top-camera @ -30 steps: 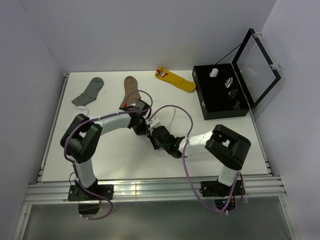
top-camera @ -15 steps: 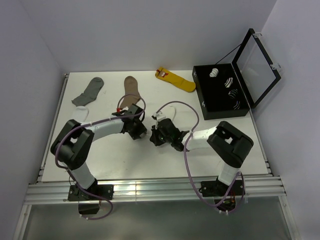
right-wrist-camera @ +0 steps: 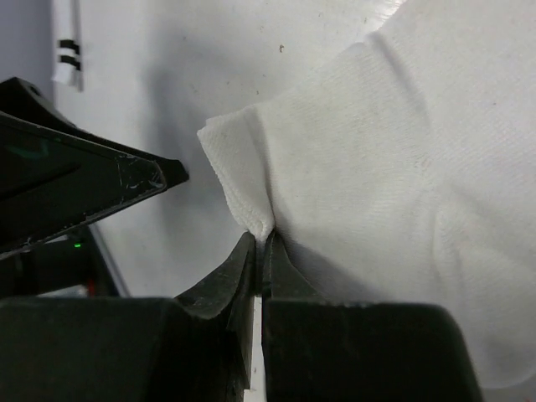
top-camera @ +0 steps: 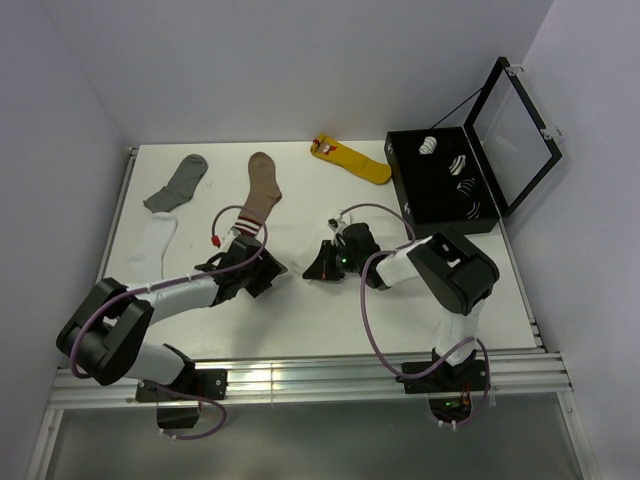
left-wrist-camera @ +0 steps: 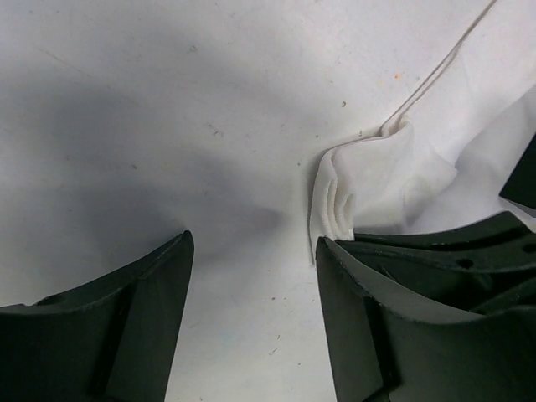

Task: Roll the socks
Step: Roll the sock at the center of the board.

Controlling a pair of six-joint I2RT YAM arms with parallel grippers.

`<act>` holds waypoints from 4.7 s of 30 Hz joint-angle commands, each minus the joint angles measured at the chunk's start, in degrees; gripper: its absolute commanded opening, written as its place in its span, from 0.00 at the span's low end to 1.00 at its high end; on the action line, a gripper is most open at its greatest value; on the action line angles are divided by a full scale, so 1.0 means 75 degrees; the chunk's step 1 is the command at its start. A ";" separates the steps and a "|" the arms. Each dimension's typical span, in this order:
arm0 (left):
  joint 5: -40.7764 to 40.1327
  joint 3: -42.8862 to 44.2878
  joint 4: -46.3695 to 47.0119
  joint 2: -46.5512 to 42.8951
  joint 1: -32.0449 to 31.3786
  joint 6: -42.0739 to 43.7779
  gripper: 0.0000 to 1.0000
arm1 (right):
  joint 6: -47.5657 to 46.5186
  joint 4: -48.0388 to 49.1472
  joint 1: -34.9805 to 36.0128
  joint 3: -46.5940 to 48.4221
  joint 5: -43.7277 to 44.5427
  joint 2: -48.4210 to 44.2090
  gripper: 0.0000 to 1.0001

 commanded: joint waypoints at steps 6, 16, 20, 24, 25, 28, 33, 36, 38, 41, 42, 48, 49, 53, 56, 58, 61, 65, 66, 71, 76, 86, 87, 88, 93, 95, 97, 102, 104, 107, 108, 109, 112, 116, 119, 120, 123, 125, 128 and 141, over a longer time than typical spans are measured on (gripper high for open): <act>0.0061 -0.0271 0.1590 0.0110 -0.0026 -0.0018 0.54 | 0.1347 0.1047 -0.0574 -0.0513 -0.1140 0.0644 0.00; 0.0366 -0.0001 0.2048 0.1001 -0.0085 0.0193 0.39 | 0.1629 0.1129 -0.0785 -0.0489 -0.1386 0.0937 0.00; 0.0425 -0.0037 0.2294 0.1189 -0.0108 0.0239 0.34 | 0.1652 0.1094 -0.0808 -0.0431 -0.1456 0.1007 0.00; 0.0483 0.0081 0.2422 0.1353 -0.0120 0.0368 0.38 | 0.1617 0.1070 -0.0808 -0.0361 -0.1491 0.1066 0.00; 0.0484 0.0092 0.2446 0.1400 -0.0120 0.0380 0.39 | 0.1594 0.1024 -0.0808 -0.0349 -0.1491 0.1066 0.00; 0.0460 0.0221 0.2388 0.1528 -0.0120 0.0450 0.40 | 0.1570 0.0977 -0.0808 -0.0314 -0.1479 0.1077 0.00; 0.0495 0.0338 0.2411 0.1599 -0.0108 0.0474 0.40 | 0.1558 0.0918 -0.0808 -0.0278 -0.1491 0.1078 0.00; 0.0472 0.0374 0.2376 0.1635 -0.0120 0.0486 0.41 | 0.1558 0.0918 -0.0808 -0.0278 -0.1515 0.1089 0.00; 0.0460 0.0397 0.2329 0.1693 -0.0120 0.0486 0.41 | 0.1558 0.0894 -0.0808 -0.0255 -0.1515 0.1089 0.00; 0.0484 0.0432 0.2271 0.1810 -0.0120 0.0451 0.41 | 0.1546 0.0813 -0.0808 -0.0220 -0.1491 0.1113 0.00; 0.0495 0.0444 0.2236 0.1857 -0.0120 0.0439 0.41 | 0.1546 0.0789 -0.0808 -0.0197 -0.1480 0.1124 0.00; 0.0437 0.0514 0.1955 0.2103 -0.0132 0.0404 0.38 | 0.1558 0.0660 -0.0808 -0.0114 -0.1491 0.1136 0.00; 0.0414 0.0538 0.1885 0.2115 -0.0132 0.0380 0.37 | 0.1535 0.0614 -0.0808 -0.0103 -0.1503 0.1136 0.00; 0.0332 0.0666 0.1510 0.2290 -0.0167 0.0368 0.34 | 0.1511 0.0496 -0.0808 -0.0056 -0.1503 0.1113 0.01; 0.0203 0.0818 0.1112 0.2431 -0.0214 0.0310 0.26 | 0.1441 0.0333 -0.0808 -0.0032 -0.1421 0.1031 0.03; 0.0121 0.0854 0.0796 0.2537 -0.0237 0.0263 0.19 | 0.1313 0.0111 -0.0808 -0.0009 -0.1293 0.0926 0.08; 0.0062 0.0983 0.0409 0.2712 -0.0249 0.0216 0.11 | 0.1078 -0.0240 -0.0796 0.0015 -0.1094 0.0727 0.21; -0.0032 0.1275 -0.0107 0.2877 -0.0249 0.0263 0.02 | 0.0575 -0.0955 -0.0762 0.0073 -0.0602 0.0025 0.33; -0.0067 0.1334 -0.0201 0.2900 -0.0249 0.0286 0.00 | 0.0319 -0.1328 -0.0727 0.0096 -0.0461 -0.0105 0.36; -0.0394 0.1732 -0.0880 0.2842 -0.0307 0.0450 0.00 | -0.0491 -0.2514 -0.0481 0.0272 0.0871 -0.1228 0.43; -0.0583 0.1967 -0.1268 0.2760 -0.0366 0.0556 0.00 | -0.1499 -0.3558 0.0105 0.0460 0.2502 -0.2085 0.43; -0.0536 0.2565 -0.1831 0.2924 -0.0390 0.0696 0.00 | -0.2941 -0.3056 0.1734 0.0354 0.4508 -0.2567 0.43; -0.0524 0.2588 -0.1854 0.2912 -0.0401 0.0708 0.00 | -0.2977 -0.2939 0.1862 0.0331 0.4578 -0.2532 0.43; -0.0524 0.2612 -0.1878 0.2924 -0.0401 0.0720 0.00 | -0.2989 -0.2891 0.1910 0.0366 0.4707 -0.2404 0.43; -0.0536 0.2682 -0.1972 0.2924 -0.0401 0.0732 0.00 | -0.2988 -0.2657 0.2039 0.0472 0.4919 -0.2203 0.43; -0.0513 0.2717 -0.2030 0.2947 -0.0401 0.0743 0.00 | -0.3035 -0.2563 0.2063 0.0460 0.4907 -0.2192 0.43; -0.0501 0.2729 -0.2019 0.2947 -0.0401 0.0732 0.00 | -0.3036 -0.2493 0.2086 0.0472 0.4954 -0.2145 0.43; -0.0501 0.2717 -0.2030 0.2947 -0.0390 0.0720 0.00 | -0.3071 -0.2317 0.2086 0.0577 0.4790 -0.1912 0.43; -0.0501 0.2729 -0.2042 0.2947 -0.0390 0.0720 0.00 | -0.2978 -0.2270 0.2086 0.0601 0.4708 -0.1806 0.42; -0.0512 0.2729 -0.2065 0.2947 -0.0401 0.0720 0.00 | -0.2848 -0.2199 0.2086 0.0659 0.4684 -0.1548 0.42; -0.0512 0.2729 -0.2065 0.2947 -0.0401 0.0720 0.00 | -0.2790 -0.2246 0.2086 0.0682 0.4708 -0.1489 0.41; -0.0536 0.2729 -0.2077 0.2936 -0.0401 0.0708 0.00 | -0.2650 -0.2258 0.2086 0.0671 0.4870 -0.1408 0.40; -0.0571 0.2717 -0.2089 0.2924 -0.0390 0.0708 0.00 | -0.2345 -0.2293 0.1958 0.0566 0.5000 -0.1325 0.32; -0.0606 0.2729 -0.2124 0.2947 -0.0401 0.0697 0.00 | -0.1852 -0.2316 0.1665 0.0366 0.4662 -0.1325 0.28; -0.0641 0.2788 -0.2170 0.2959 -0.0401 0.0697 0.00 | -0.1770 -0.2655 0.1547 0.0460 0.4439 -0.1395 0.28; -0.0641 0.2823 -0.2182 0.2959 -0.0401 0.0697 0.00 | -0.1782 -0.2703 0.1536 0.0472 0.4392 -0.1441 0.29; -0.0676 0.2905 -0.2299 0.2982 -0.0401 0.0720 0.00 | -0.2027 -0.2645 0.1605 0.0309 0.4484 -0.1885 0.35; -0.0700 0.2940 -0.2346 0.2959 -0.0401 0.0743 0.00 | -0.2460 -0.2610 0.1734 0.0237 0.4695 -0.2109 0.41; -0.0712 0.3045 -0.2452 0.2959 -0.0401 0.0814 0.00 | -0.3011 -0.2434 0.2015 0.0120 0.5129 -0.2414 0.43; -0.0653 0.3444 -0.2956 0.3006 -0.0401 0.1071 0.00 | -0.5026 -0.1637 0.3327 0.0178 0.6653 -0.1888 0.42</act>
